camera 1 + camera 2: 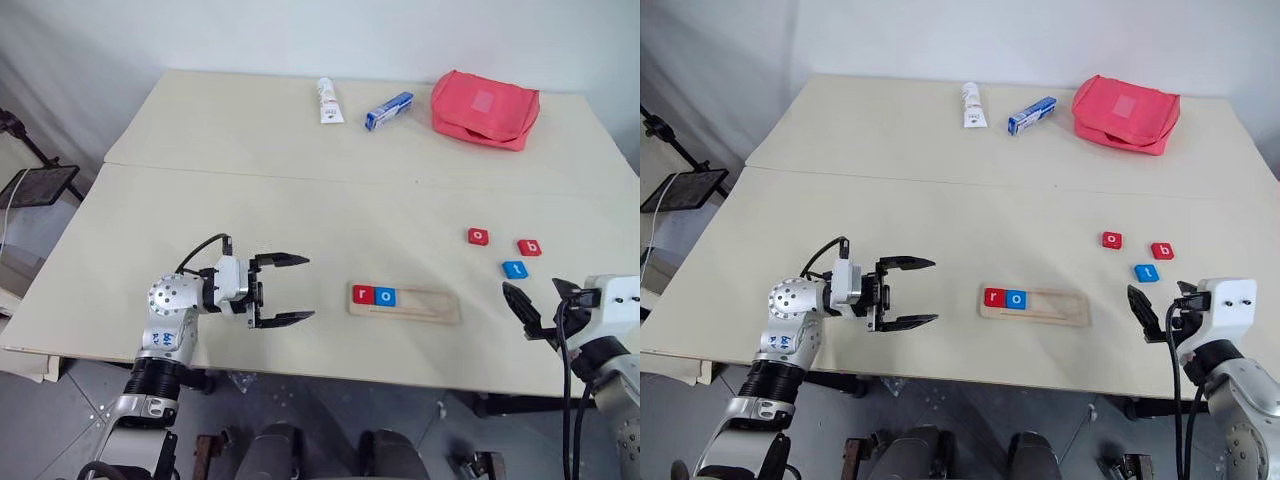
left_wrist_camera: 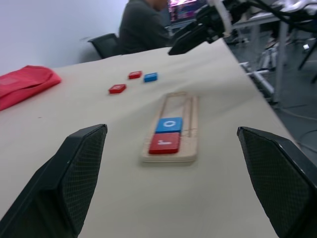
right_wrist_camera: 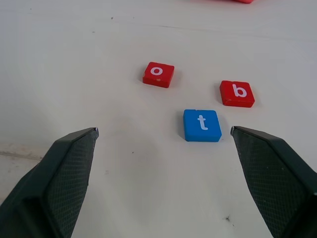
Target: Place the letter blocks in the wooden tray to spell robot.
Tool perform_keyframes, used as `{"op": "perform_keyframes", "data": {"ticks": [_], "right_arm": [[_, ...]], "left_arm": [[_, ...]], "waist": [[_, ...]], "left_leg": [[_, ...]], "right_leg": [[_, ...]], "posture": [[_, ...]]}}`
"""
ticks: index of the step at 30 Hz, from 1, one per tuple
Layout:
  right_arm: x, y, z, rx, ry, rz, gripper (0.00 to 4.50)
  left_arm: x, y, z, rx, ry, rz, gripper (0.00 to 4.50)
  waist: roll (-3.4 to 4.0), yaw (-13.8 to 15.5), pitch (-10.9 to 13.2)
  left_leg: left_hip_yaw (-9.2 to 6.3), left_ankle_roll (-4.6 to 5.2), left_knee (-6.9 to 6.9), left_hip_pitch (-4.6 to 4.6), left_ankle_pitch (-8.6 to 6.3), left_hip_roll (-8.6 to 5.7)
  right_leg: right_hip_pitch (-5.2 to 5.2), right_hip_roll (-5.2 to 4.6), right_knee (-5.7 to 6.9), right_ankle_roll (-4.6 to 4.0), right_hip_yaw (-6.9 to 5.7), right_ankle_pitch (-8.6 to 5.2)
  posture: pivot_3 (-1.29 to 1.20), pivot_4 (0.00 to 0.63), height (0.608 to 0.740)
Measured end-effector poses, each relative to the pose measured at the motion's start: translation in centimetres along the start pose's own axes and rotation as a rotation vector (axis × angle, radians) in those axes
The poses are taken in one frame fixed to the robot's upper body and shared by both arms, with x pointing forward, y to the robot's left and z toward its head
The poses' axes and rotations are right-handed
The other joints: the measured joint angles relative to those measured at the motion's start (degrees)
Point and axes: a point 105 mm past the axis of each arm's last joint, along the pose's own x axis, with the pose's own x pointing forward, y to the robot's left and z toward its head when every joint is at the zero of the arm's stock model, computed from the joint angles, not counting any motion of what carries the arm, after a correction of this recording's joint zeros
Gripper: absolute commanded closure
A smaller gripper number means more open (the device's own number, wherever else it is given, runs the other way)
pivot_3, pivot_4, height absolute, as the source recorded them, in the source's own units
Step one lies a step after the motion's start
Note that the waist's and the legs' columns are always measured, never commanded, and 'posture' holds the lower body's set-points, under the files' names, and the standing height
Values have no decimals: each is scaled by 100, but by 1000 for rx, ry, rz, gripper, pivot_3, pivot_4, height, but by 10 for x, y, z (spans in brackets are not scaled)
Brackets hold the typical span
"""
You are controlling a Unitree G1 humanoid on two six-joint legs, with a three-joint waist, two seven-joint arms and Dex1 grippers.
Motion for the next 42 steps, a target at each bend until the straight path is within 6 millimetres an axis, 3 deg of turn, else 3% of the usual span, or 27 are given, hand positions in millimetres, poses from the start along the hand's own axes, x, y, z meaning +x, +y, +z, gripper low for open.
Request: {"op": "perform_keyframes", "data": {"ticks": [7,23,30,35,39,42], "right_arm": [[-4,-1,-4,18,45,-26,0],[0,-2,1,10,34,-11,0],[34,-18,42,-44,-34,-11,0],[64,-29,43,-56,45,6,0],[93,-52,52,-72,119,-42,0],[103,-59,38,-67,204,-43,0]], "left_arm": [[-8,-3,-9,-5,29,-28,37],[-7,-3,-14,-13,69,-28,37],[-3,0,-9,5,61,-33,37],[-4,1,-8,7,62,-18,37],[-2,0,-5,19,58,-15,37],[-2,-2,-4,19,60,-9,37]], "waist": [[0,-5,0],[0,-7,0],[0,-66,0],[0,-86,0],[0,-132,0],[0,-144,0]], "left_leg": [[3,0,-2,2,0,1],[3,0,-2,3,0,0],[9,-1,-5,4,1,8],[11,3,-4,2,1,0],[0,7,-8,0,4,1],[0,6,-15,-4,4,0]], "right_leg": [[0,1,0,0,2,0],[0,1,0,0,5,0],[-3,4,-1,0,2,0],[-2,-4,-2,0,1,0],[-2,-7,-2,0,-7,0],[-6,-8,-3,0,-12,0]], "posture": [[0,150,740],[0,150,740],[0,150,740],[0,150,740],[0,150,740],[0,150,740]]}}
